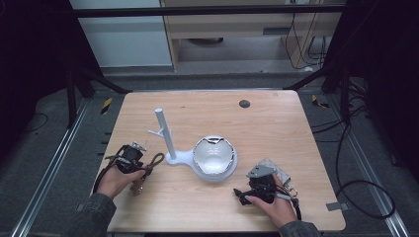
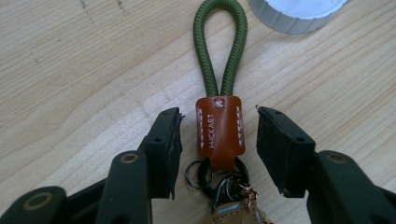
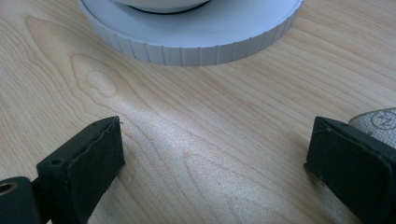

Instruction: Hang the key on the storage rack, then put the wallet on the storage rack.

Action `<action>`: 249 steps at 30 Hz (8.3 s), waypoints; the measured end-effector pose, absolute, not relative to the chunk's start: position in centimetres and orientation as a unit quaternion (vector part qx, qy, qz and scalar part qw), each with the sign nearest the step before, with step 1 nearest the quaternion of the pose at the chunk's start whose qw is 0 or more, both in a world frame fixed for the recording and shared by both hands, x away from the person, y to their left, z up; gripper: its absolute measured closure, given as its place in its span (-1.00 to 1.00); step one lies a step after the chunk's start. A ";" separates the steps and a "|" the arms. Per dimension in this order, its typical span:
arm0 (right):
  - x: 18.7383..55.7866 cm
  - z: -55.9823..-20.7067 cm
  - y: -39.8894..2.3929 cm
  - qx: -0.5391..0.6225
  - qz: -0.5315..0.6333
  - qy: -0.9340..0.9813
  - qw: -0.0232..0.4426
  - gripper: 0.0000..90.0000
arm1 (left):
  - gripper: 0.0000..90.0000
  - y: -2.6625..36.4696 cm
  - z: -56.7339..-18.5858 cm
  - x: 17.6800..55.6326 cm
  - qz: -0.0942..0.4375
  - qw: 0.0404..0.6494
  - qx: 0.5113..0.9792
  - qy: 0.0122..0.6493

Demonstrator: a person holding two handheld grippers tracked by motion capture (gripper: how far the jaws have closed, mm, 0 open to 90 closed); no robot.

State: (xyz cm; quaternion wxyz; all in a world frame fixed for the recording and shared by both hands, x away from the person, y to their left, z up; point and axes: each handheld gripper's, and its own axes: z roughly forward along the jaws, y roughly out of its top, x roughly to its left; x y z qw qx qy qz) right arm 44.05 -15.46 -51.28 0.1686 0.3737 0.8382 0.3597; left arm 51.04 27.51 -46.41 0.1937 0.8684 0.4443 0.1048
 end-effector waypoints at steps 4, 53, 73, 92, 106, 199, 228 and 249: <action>44.0 -51.3 -15.5 0.373 0.359 0.839 0.168 -0.91 | 0.21 27.3 -46.5 51.2 0.103 0.187 0.870 0.444; 44.0 -51.3 -15.4 0.373 0.360 0.839 0.168 -0.93 | 0.48 27.3 -40.3 39.9 0.254 0.418 0.777 0.396; 44.0 -51.3 -15.4 0.373 0.359 0.839 0.167 -0.93 | 0.47 27.6 -39.1 37.4 0.258 0.478 0.752 0.372; 44.0 -51.3 -15.4 0.374 0.359 0.839 0.167 -0.93 | 0.46 26.1 -37.4 37.9 0.277 0.508 0.734 0.356; 44.0 -51.3 -15.4 0.375 0.359 0.838 0.168 -0.94 | 0.46 26.0 -37.4 39.0 0.275 0.516 0.718 0.377; 46.5 -42.6 -21.8 0.429 0.223 0.864 0.139 -0.85 | -0.87 28.3 -50.3 46.4 0.216 0.341 0.767 0.499; 48.0 -44.4 -22.9 0.439 0.139 0.885 0.076 -0.72 | -0.96 28.0 -50.9 46.6 0.219 0.322 0.777 0.494; 49.1 -46.6 -22.5 0.454 0.104 0.884 0.044 -0.54 | -0.98 28.0 -50.9 46.6 0.219 0.321 0.778 0.493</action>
